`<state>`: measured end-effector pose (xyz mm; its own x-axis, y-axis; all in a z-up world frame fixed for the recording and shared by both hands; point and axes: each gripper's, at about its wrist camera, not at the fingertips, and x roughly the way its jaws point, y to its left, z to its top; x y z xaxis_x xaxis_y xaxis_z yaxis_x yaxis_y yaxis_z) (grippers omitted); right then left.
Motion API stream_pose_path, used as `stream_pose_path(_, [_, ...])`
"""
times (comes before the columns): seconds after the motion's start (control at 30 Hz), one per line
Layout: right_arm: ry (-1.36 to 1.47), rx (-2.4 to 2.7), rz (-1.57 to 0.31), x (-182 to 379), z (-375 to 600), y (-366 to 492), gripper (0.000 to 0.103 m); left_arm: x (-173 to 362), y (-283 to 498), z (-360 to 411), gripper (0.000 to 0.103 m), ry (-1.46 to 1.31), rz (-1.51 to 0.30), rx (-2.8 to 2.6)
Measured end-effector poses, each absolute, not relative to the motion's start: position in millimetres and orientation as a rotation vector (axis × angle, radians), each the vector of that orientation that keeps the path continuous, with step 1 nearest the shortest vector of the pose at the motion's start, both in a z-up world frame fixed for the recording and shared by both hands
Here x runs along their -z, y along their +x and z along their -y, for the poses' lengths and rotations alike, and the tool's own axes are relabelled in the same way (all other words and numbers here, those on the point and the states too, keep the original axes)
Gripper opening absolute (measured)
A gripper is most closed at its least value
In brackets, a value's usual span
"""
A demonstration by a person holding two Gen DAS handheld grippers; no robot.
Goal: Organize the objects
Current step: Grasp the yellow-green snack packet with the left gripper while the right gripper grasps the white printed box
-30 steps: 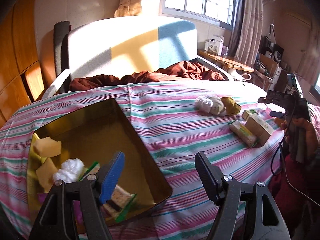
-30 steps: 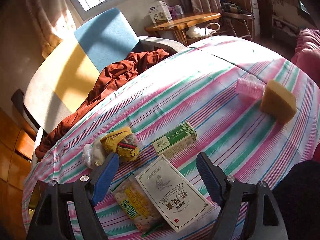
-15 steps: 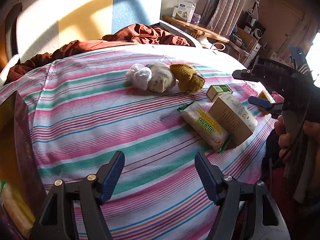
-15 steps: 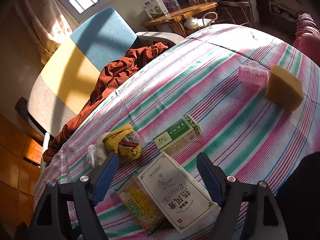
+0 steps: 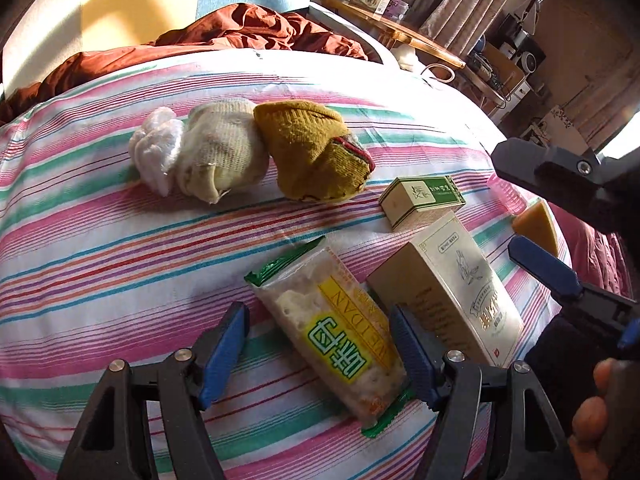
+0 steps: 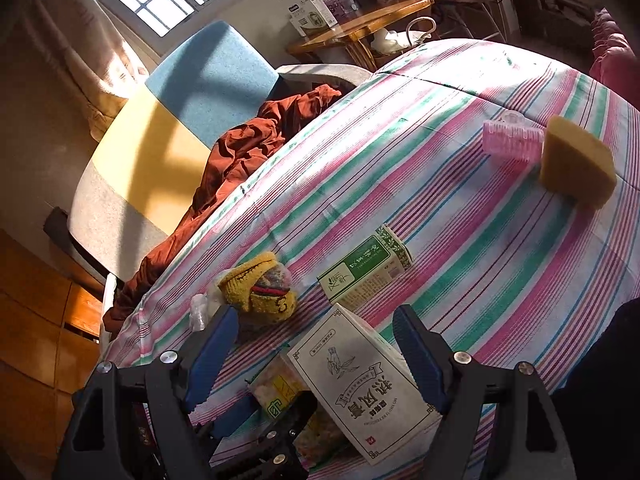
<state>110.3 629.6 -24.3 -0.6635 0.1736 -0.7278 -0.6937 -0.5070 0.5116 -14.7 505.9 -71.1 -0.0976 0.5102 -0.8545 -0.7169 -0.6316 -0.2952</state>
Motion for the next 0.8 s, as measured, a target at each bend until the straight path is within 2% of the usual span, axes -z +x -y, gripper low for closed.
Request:
stream_pose_path(0.17, [-0.839, -2.183, -1.154, 26.3, -631.5, 111.7, 0.082, 74.8, -8.3, -524.6, 0.070, -1.248, -0.341, -1.876])
stream_pose_path(0.3, [-0.840, -2.173, -1.182, 28.3, -633.8, 112.8, 0.081, 75.6, 4.3, -503.6, 0.048, -1.109, -0.452, -1.878])
stream_pose_path(0.57, [-0.952, -2.126, -1.157, 38.6, -632.3, 103.2, 0.081, 77.2, 0.8, -410.8, 0.047, -1.032, -0.421, -1.928])
stream_pose_path(0.8, [-1.176, -2.068, -0.996, 55.0, -618.6, 79.8, 0.081, 81.1, 5.0, -354.3, 0.047, -0.986, -0.353, -1.968])
